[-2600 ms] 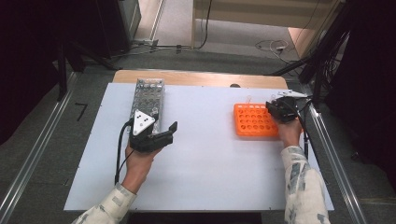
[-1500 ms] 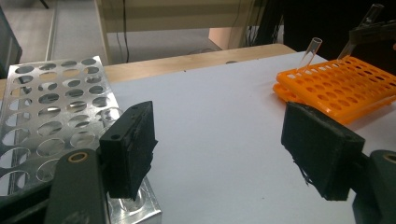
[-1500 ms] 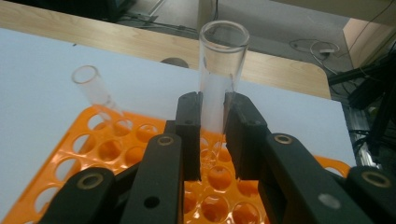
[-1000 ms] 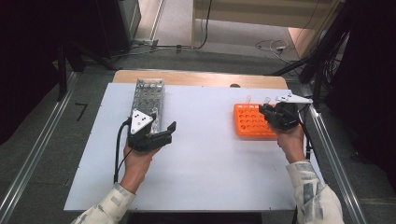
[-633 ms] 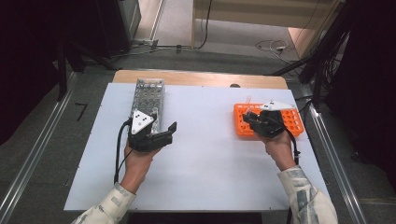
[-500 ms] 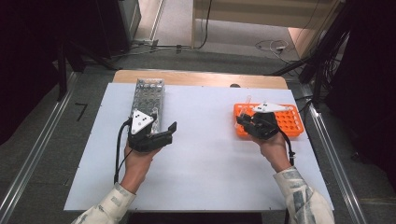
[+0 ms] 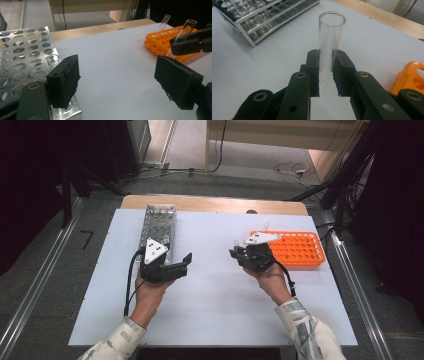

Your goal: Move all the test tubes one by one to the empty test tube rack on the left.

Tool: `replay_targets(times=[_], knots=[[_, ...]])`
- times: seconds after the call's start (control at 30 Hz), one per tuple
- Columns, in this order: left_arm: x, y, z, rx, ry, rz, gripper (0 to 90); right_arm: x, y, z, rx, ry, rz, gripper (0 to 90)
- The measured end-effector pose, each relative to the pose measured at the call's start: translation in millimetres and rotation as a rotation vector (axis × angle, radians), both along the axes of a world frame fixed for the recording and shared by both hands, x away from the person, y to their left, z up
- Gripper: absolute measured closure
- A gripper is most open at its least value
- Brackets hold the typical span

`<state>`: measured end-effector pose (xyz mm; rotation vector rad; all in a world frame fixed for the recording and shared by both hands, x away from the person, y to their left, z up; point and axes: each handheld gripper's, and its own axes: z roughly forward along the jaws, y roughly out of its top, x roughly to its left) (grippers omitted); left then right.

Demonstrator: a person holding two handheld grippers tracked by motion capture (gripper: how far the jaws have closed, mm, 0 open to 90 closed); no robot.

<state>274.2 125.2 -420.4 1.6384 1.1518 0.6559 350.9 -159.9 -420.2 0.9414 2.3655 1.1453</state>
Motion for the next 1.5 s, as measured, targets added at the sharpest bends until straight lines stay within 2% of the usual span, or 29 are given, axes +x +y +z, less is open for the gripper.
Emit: replay_targets(times=[0.53,0.67,0.93,1.2,1.3,1.5], knots=[[-1.0,-3.7,0.6,-0.013,-0.002,-0.023,21.6,-9.2,51.6,-10.1,-0.006,0.016,0.106,73.5],[-1.8,-6.1,0.2,-0.007,-0.009,-0.047,24.2,-12.1,66.3,-12.0,-0.012,0.02,0.128,73.5],[-1.1,-9.0,-2.3,-0.008,-0.001,-0.106,37.4,-19.0,91.8,-16.8,-0.008,0.027,0.185,73.5],[-1.1,-13.5,-5.2,0.011,-0.002,-0.157,56.6,-27.1,108.7,-13.7,0.004,0.028,0.233,73.5],[-1.1,-13.3,-5.5,0.012,-0.008,-0.155,64.4,-28.2,111.0,-13.0,0.008,0.025,0.242,73.5],[-0.2,-12.1,-6.5,0.013,-0.014,-0.141,73.1,-27.8,109.8,-12.0,0.008,0.032,0.24,73.4]])
